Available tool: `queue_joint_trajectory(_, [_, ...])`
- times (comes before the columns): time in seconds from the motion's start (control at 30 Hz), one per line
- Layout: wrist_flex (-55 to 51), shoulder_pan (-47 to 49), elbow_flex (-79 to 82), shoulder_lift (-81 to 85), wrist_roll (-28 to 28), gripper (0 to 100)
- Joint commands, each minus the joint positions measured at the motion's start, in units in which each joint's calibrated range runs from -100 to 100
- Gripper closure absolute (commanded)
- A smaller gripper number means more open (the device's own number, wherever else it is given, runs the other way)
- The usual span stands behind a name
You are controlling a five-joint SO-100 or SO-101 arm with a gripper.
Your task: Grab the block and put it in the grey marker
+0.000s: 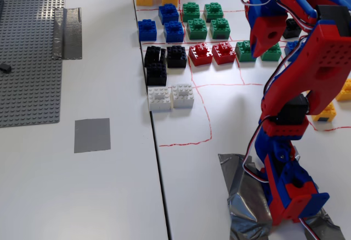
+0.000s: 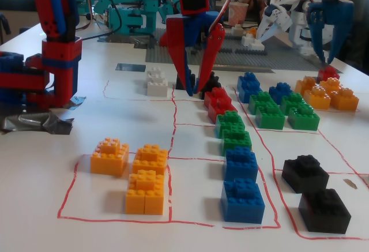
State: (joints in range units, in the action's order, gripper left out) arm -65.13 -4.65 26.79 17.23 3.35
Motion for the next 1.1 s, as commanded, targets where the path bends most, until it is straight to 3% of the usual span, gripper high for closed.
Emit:
queue_joint_trajectory(0.0, [0.67,-0.16,-3.0,1.25,-0.39,100])
queue_joint_trajectory(1.07, [-0.47,-2.52,-2.91,2.98,1.17,100])
